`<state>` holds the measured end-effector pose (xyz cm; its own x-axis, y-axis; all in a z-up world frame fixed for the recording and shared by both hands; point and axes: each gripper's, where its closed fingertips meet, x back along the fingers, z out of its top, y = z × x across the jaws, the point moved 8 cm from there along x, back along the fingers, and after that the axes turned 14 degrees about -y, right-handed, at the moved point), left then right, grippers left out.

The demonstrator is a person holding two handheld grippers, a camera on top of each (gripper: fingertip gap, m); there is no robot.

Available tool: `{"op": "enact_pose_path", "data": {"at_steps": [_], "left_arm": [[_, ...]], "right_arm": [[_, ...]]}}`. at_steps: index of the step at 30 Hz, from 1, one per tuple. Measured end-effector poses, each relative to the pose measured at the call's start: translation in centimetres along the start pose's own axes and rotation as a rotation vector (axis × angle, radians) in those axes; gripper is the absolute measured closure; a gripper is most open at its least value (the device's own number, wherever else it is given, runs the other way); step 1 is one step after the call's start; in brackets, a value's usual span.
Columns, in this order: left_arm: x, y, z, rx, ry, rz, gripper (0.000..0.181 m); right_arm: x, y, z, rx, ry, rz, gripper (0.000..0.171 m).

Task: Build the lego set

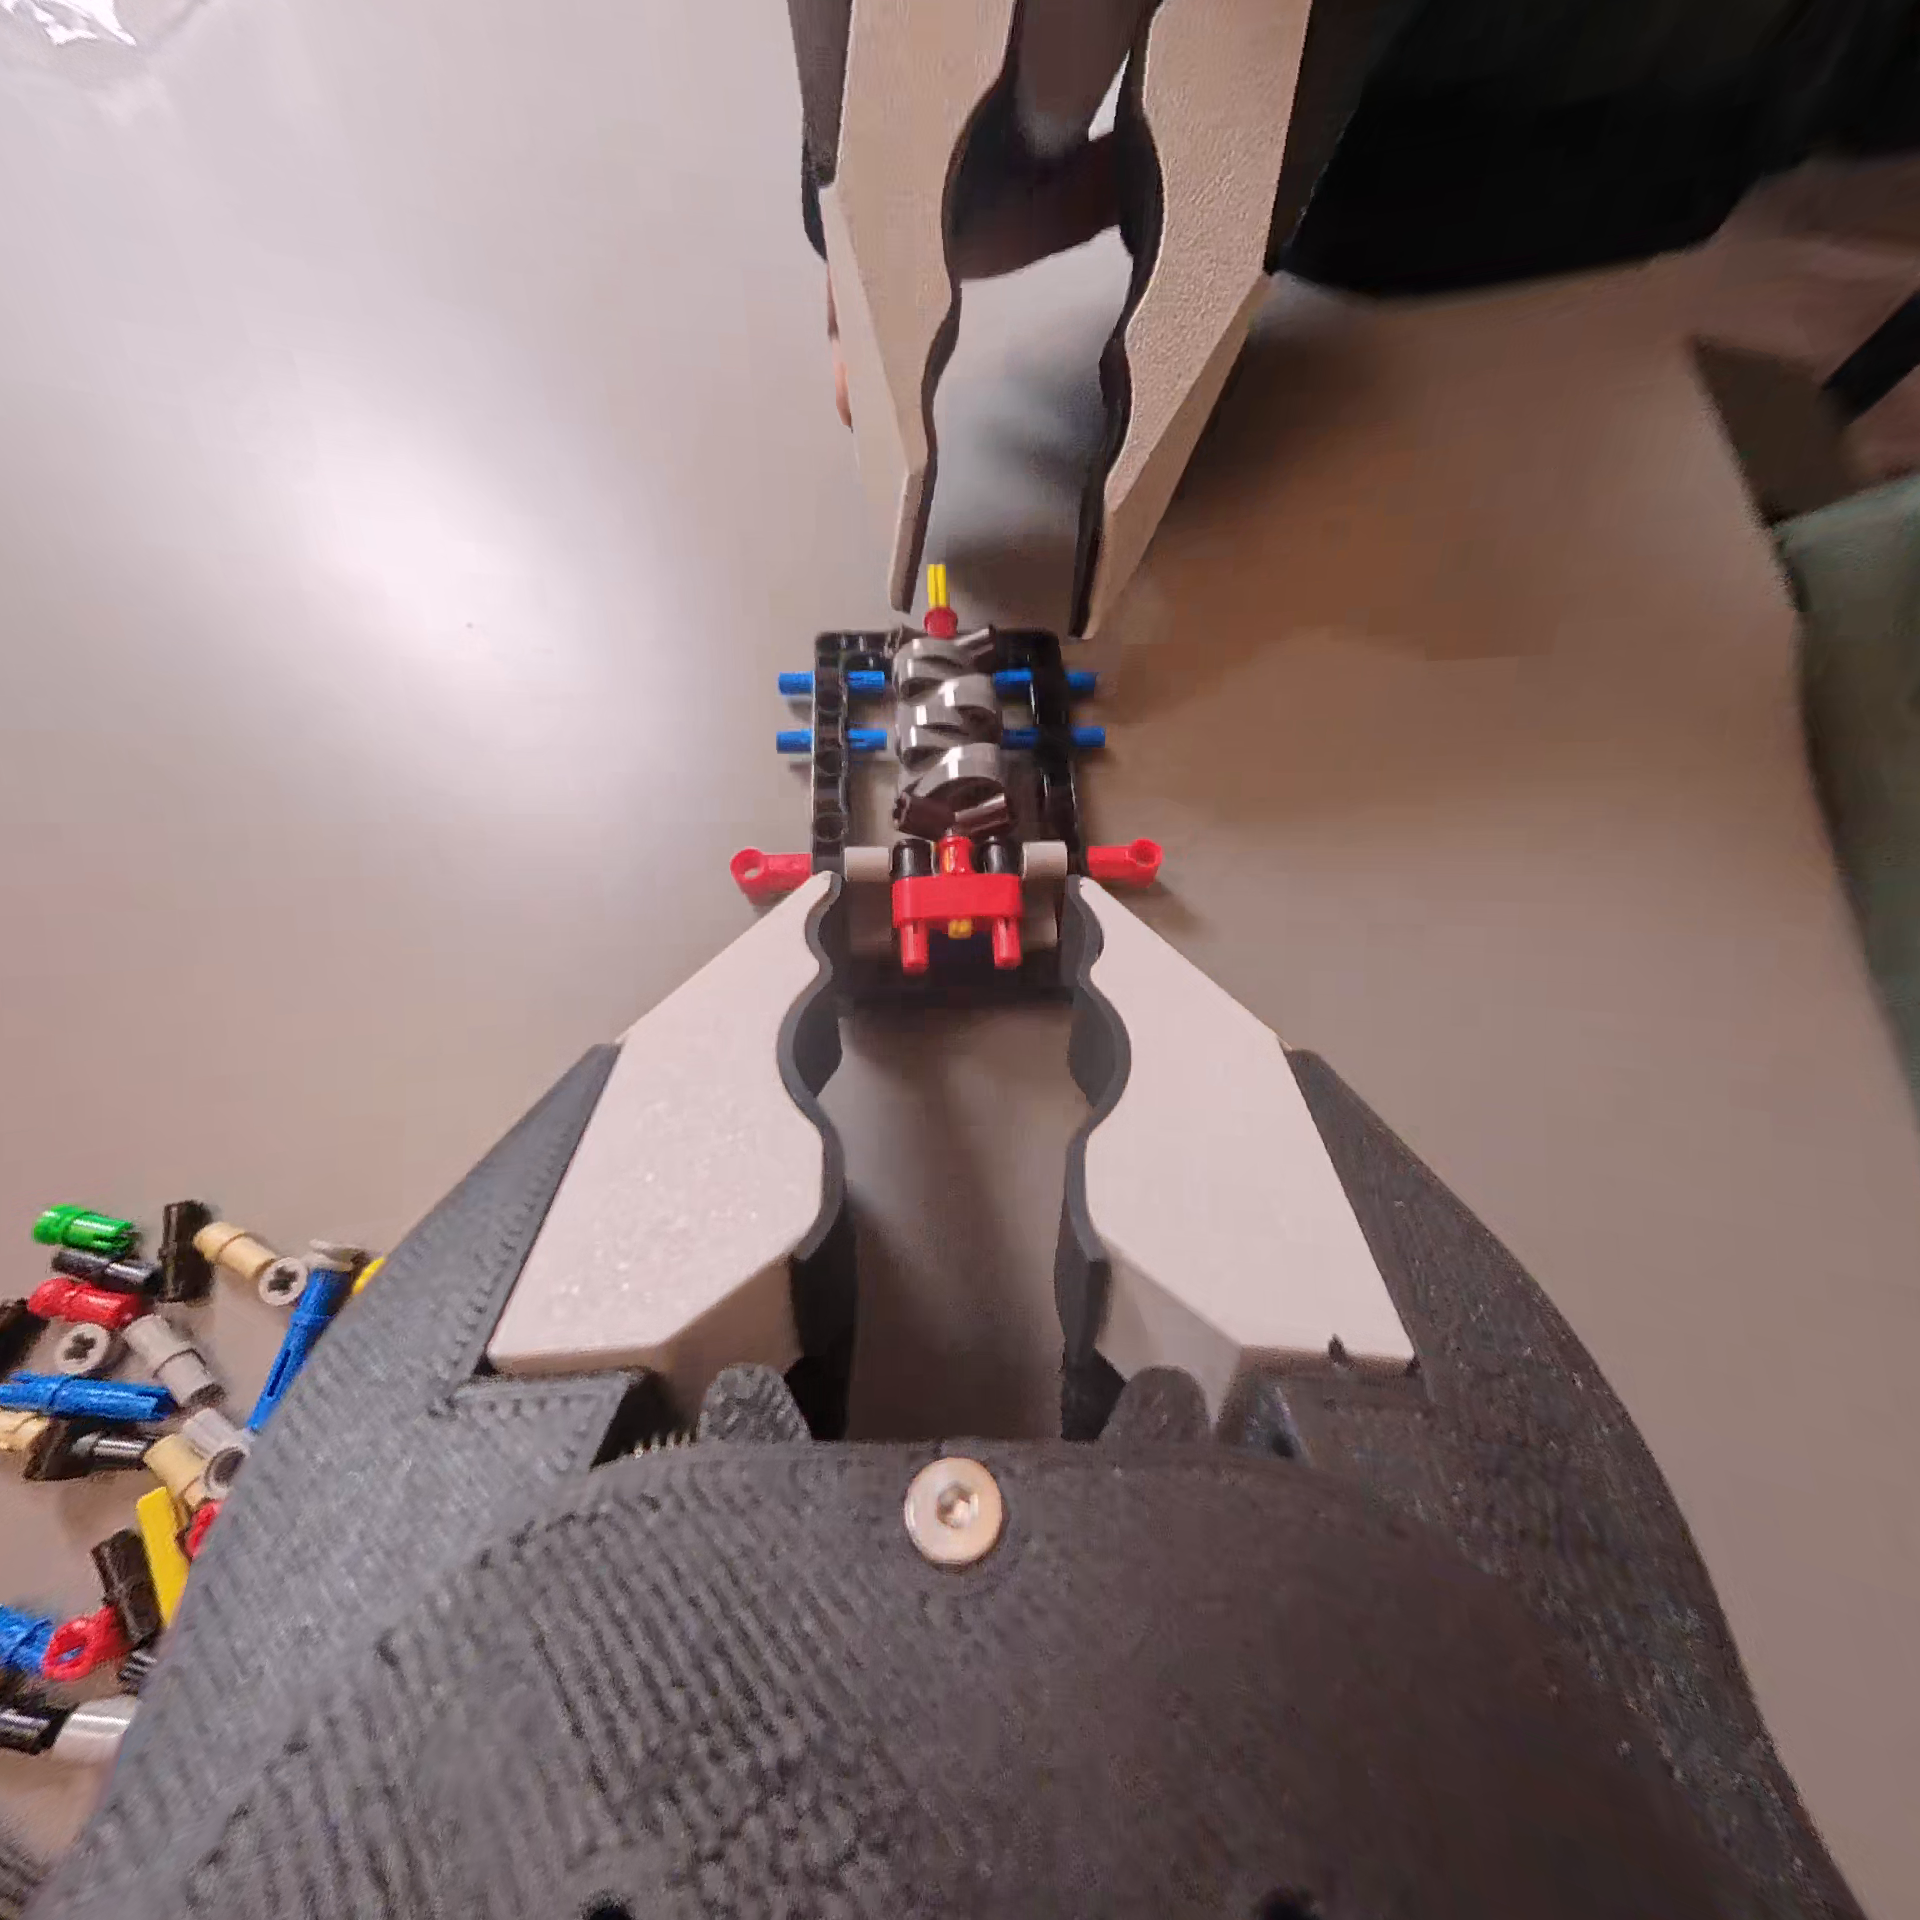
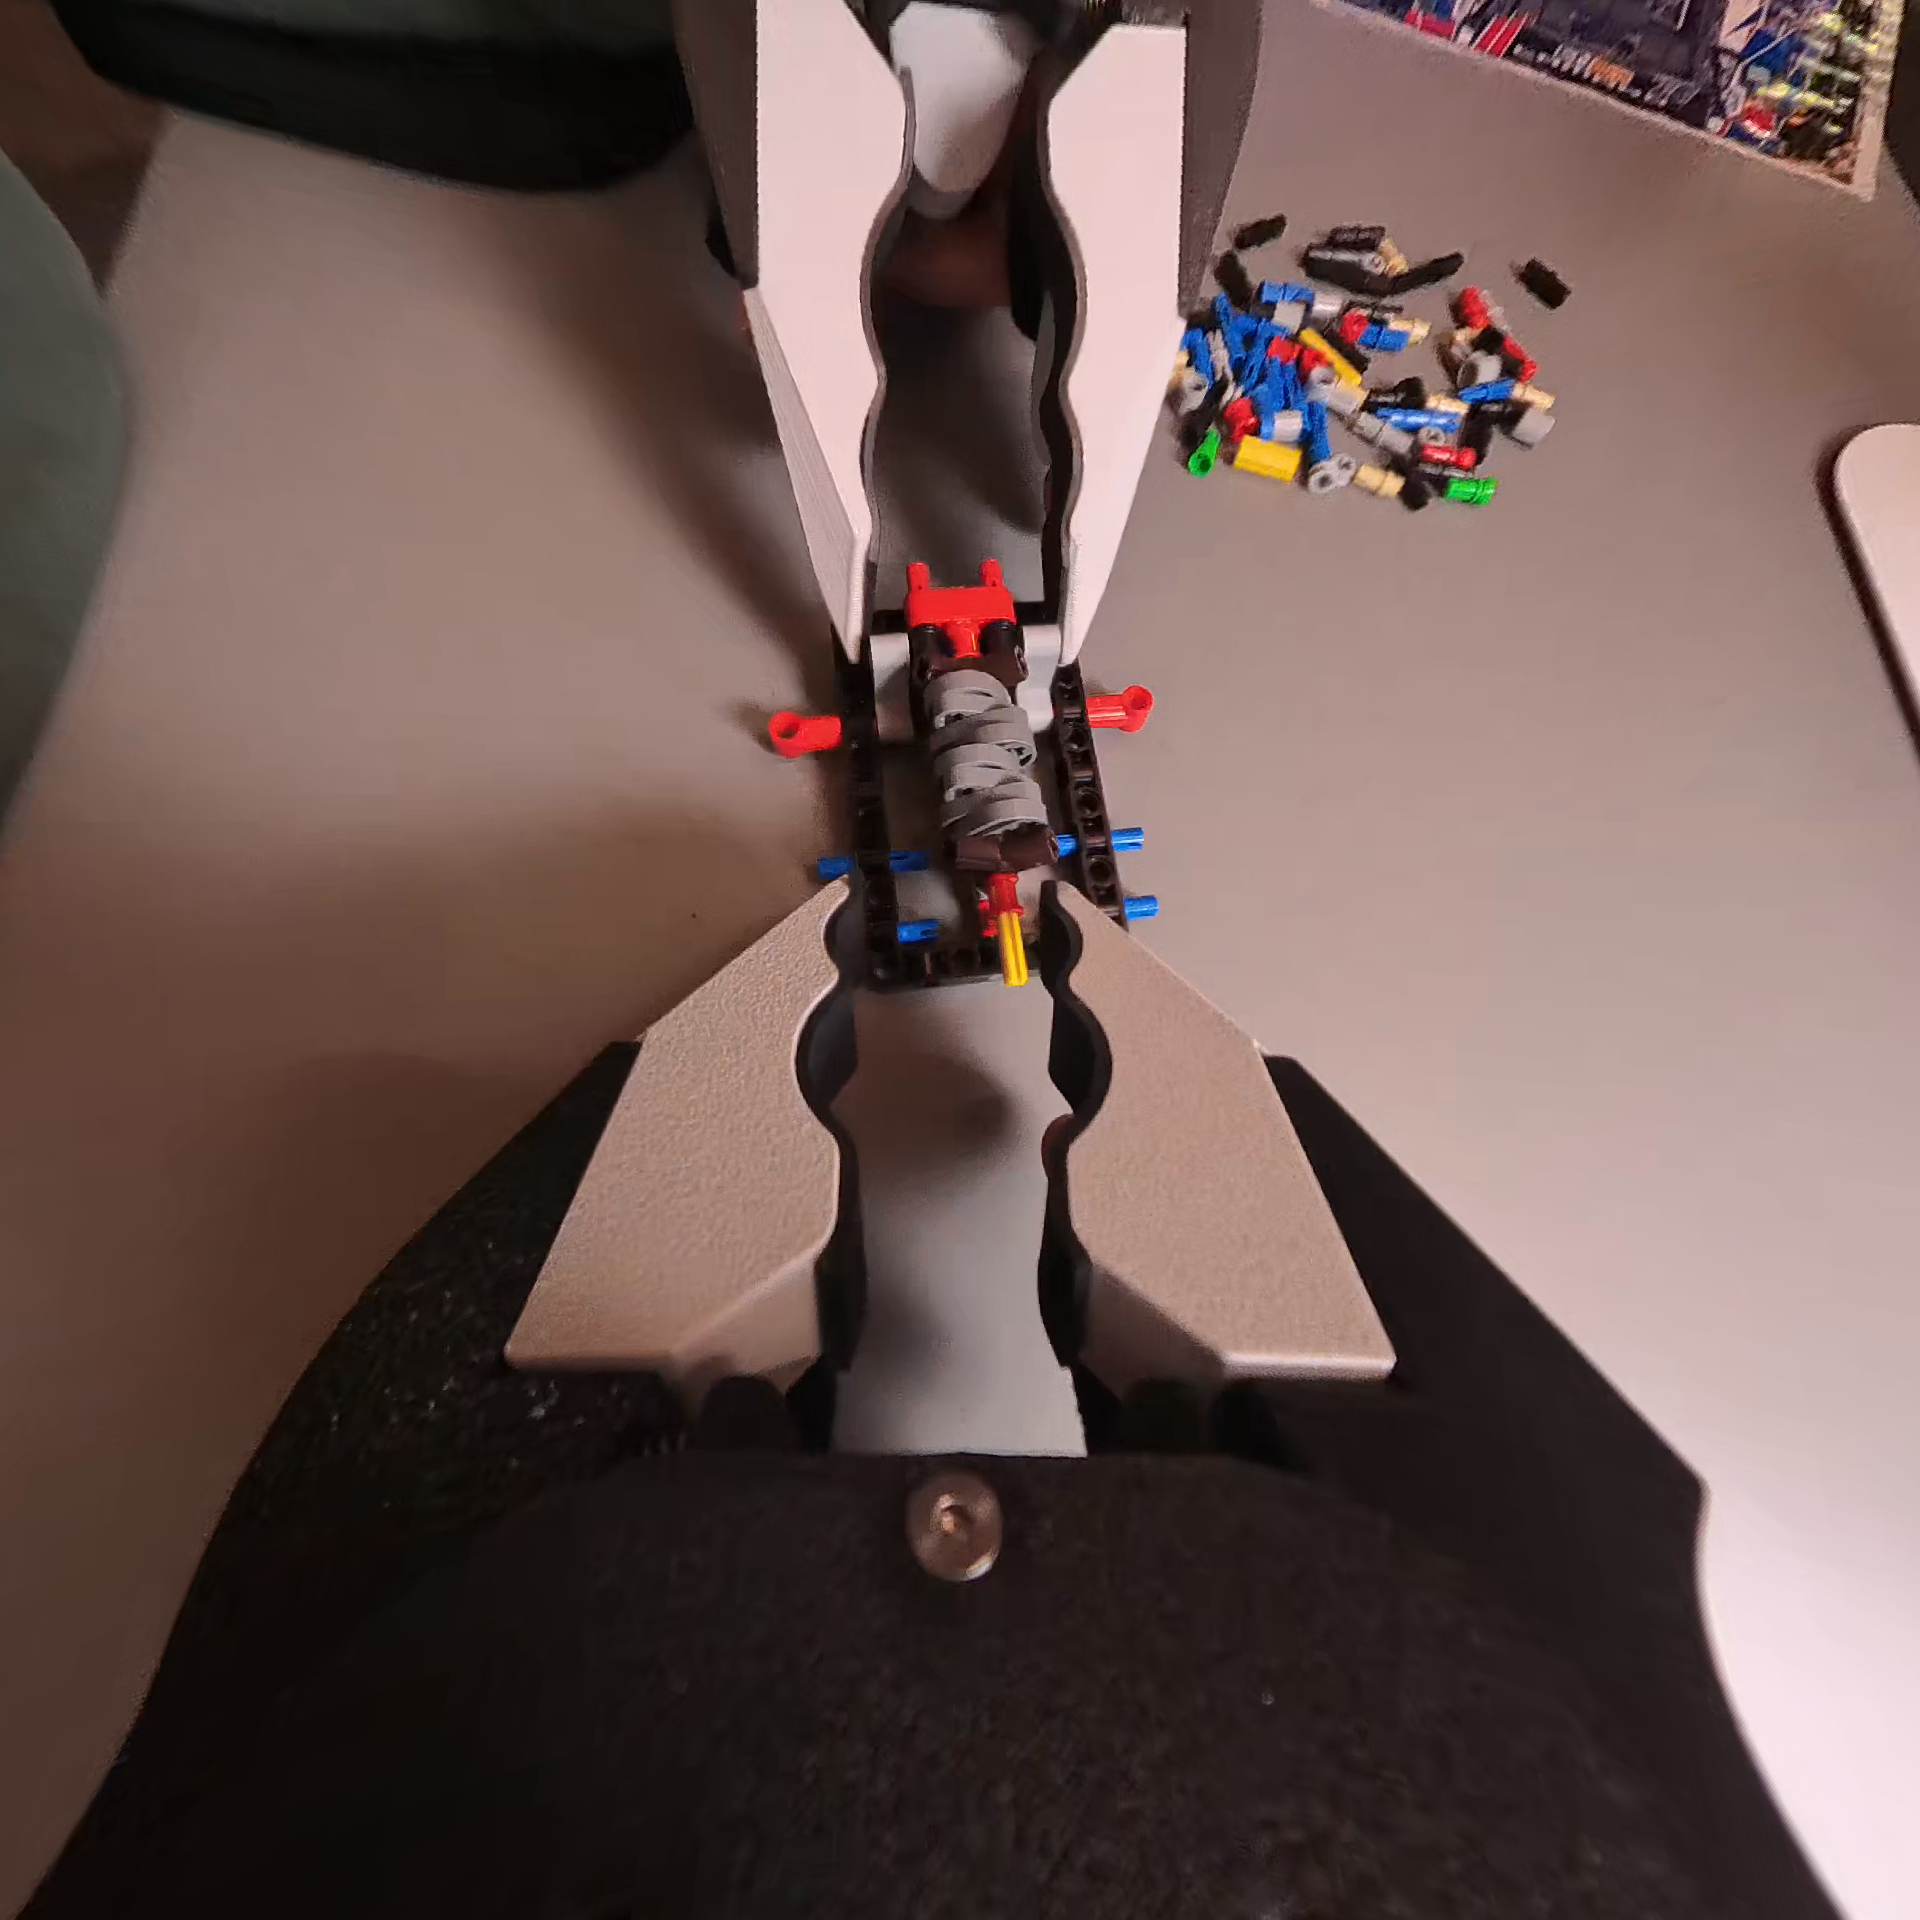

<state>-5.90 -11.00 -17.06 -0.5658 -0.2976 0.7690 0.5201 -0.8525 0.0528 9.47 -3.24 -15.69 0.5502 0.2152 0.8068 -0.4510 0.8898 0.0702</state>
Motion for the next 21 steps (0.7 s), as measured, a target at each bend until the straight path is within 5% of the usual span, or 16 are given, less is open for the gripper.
{"op": "enact_pose_path", "data": {"at_steps": [5,9,17,21], "left_arm": [[0.9,0.5,0.5,-0.028,0.006,0.021,0.102],[1.0,0.3,-0.1,-0.047,-0.101,0.126,0.089],[0.1,0.7,-0.6,-0.039,-0.154,0.091,0.111],[-0.5,1.0,-0.3,-0.045,-0.135,0.077,0.123]], "right_arm": [[-0.9,-0.1,-0.3,0.023,-0.057,-0.030,0.141],[-0.9,-0.1,-0.3,0.018,-0.048,-0.020,0.140],[-1.1,-0.2,-0.1,0.013,-0.052,-0.007,0.144],[-0.9,0.5,-0.4,-0.029,-0.004,0.044,0.163]]}}
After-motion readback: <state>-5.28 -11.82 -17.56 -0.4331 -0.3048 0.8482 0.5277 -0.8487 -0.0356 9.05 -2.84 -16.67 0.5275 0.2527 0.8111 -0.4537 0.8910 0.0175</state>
